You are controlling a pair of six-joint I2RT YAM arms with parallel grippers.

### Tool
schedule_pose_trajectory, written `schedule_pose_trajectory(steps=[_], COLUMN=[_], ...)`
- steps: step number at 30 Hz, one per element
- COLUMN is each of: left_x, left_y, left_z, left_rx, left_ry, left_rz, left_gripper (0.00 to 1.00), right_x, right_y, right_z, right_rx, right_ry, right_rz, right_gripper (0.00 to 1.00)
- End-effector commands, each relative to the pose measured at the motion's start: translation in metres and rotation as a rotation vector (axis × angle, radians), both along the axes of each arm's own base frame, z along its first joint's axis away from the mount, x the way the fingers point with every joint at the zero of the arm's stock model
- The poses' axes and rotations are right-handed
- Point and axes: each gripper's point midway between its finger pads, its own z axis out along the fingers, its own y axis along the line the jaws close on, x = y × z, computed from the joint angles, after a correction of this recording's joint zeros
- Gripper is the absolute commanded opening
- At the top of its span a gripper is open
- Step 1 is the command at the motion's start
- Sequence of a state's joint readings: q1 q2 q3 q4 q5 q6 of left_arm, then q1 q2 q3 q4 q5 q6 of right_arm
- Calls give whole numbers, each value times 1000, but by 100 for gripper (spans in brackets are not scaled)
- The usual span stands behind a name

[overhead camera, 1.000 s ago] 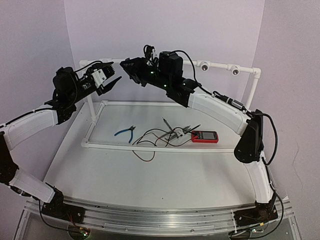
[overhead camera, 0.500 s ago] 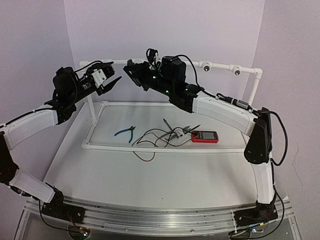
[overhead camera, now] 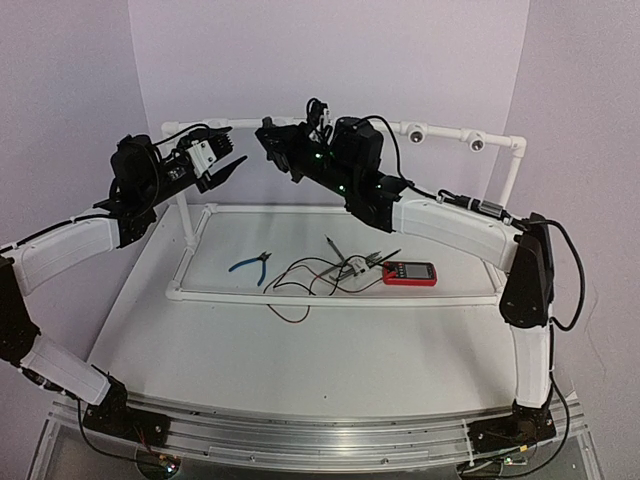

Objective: Install the water faucets

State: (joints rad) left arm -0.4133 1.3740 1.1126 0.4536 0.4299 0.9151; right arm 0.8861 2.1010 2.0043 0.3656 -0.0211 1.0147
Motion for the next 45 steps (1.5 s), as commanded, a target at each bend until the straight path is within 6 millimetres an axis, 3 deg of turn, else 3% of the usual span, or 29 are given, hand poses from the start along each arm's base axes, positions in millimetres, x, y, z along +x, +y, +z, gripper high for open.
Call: schedule_pose_trajectory(steps=[1,13,15,17,20,24,34,45], left_x=[-6,-5,-3,-1,7,15,22,24], left_y=[-1,-5,-7,-10,-10,-10,-11,-13], left_z=[32,29,24,16,12,9,-6,-9], left_rx=[-41,-49,-57,-50,-62,-64,-48,-42], left_ry=[-70,-38,0,32,60,100,143,146], left_rz=[-29,-50,-60,-68,-47,-28,-17,-20], left_gripper=[62,59,56,54,51,51,49,49], right_x=[-7,-7,-2,12,20,25,38,39], right_y=[-53,-69,-76,-80,-68,-45,-18,-6], right_z=[79,72,60,32,8,-2,-28,-30], right_rx=[181,144,59,-46,-102,-144,-122,-102], right_ry=[-128,-156,-182,-143,-111,-100,-23,-9], right_rz=[-105,-152,-209,-276,-249,-180,-116,-89], right_gripper=[14,22,23,20,15,9,2,0])
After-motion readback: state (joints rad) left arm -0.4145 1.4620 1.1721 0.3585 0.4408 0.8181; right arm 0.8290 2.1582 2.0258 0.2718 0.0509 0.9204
